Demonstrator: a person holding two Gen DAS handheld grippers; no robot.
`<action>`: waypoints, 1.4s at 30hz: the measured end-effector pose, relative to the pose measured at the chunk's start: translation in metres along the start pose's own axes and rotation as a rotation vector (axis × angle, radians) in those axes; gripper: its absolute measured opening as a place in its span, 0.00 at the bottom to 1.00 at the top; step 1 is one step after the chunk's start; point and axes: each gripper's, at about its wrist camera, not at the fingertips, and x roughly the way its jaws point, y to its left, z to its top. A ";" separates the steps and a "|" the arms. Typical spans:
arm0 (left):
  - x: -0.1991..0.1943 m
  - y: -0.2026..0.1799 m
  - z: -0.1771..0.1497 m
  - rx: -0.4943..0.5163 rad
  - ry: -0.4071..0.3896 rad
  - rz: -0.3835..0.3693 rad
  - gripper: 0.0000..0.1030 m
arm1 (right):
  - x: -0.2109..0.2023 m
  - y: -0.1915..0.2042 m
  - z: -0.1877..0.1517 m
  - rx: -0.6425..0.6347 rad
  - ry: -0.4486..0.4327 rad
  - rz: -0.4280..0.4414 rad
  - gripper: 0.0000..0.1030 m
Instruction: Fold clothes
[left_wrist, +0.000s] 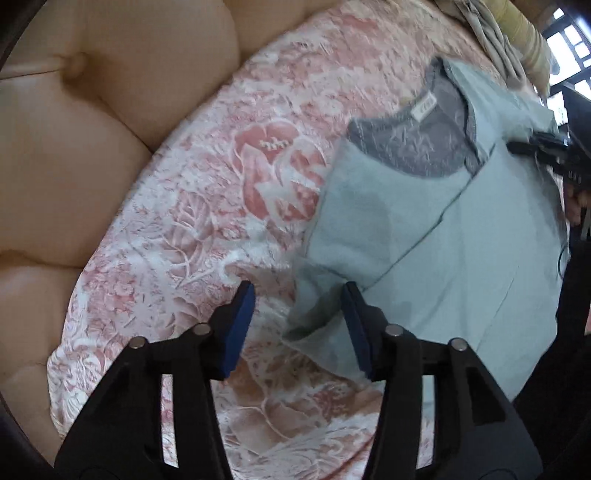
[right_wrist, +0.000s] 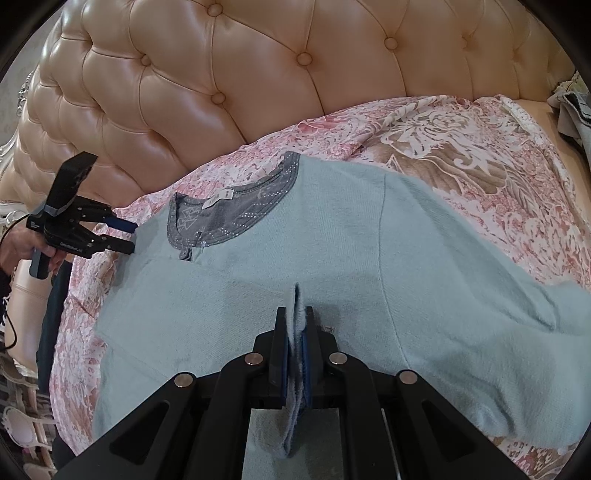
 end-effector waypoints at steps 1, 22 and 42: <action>0.002 0.000 0.001 0.007 0.011 -0.006 0.46 | 0.000 0.000 0.000 -0.001 0.000 -0.001 0.06; -0.015 -0.045 0.003 -0.017 0.046 0.193 0.05 | -0.022 0.019 -0.001 -0.109 -0.083 -0.187 0.05; -0.025 -0.177 -0.132 -0.084 -0.511 0.869 0.70 | -0.005 0.007 -0.008 -0.075 -0.028 -0.146 0.06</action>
